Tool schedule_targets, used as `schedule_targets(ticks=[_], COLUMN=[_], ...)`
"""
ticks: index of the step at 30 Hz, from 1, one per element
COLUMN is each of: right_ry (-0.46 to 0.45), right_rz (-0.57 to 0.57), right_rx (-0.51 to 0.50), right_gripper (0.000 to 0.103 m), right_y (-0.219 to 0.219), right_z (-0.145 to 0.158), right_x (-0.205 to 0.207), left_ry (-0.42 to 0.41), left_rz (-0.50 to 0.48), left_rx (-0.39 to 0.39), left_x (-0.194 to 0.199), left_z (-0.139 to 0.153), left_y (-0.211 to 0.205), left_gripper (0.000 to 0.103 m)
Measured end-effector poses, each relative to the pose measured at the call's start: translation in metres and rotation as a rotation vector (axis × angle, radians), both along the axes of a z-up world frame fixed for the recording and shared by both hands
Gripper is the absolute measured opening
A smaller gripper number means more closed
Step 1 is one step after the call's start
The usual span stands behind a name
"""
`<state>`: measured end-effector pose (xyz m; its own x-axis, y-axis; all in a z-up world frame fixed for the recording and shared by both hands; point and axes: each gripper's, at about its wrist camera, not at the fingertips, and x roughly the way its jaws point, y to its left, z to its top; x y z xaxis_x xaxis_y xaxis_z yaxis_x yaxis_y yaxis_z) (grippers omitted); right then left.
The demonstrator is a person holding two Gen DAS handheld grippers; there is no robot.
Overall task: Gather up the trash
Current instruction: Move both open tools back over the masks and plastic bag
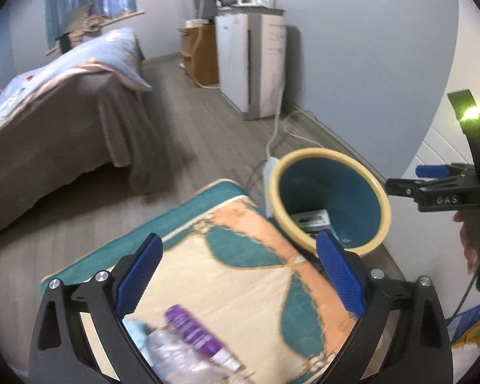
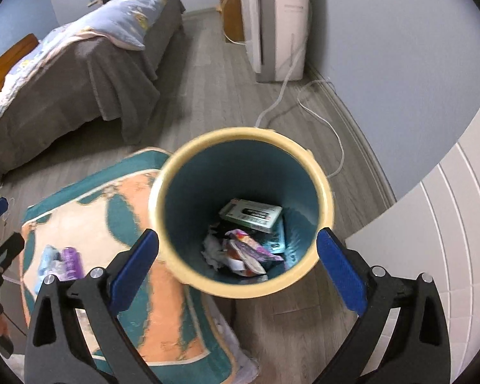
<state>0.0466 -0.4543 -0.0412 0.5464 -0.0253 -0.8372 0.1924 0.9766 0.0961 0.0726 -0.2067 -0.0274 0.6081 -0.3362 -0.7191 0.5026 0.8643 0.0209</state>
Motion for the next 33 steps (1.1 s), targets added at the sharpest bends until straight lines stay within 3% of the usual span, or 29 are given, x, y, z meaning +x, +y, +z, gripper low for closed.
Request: schedule_targets(ticks=[12,19,26,33], right_ry=[-0.038,-0.052,-0.069,-0.032], right_rz=[0.175,0.209,0.222,0.23], right_rx=[0.0,0.031,-0.008,-0.056], right_gripper=[0.097,0.097,0.097,0.097], right_y=[0.114,0.178,0.239,0.271], right_z=[0.035,0.043,0.027,-0.016], right_x=[0.005,0.014,0.022,0.024], left_ry=[-0.053,-0.058,-0.05,-0.024], left_rz=[0.24,0.32,0.379,0.439], left_rx=[0.009,0.024,0.034,0.034], left_x=[-0.024,-0.036,-0.05,-0.055], left_z=[0.044,0.038,0.02,0.002], left_y=[0.128,0.175,0.209,0.234], left_gripper=[0.097,0.097,0.097,0.097])
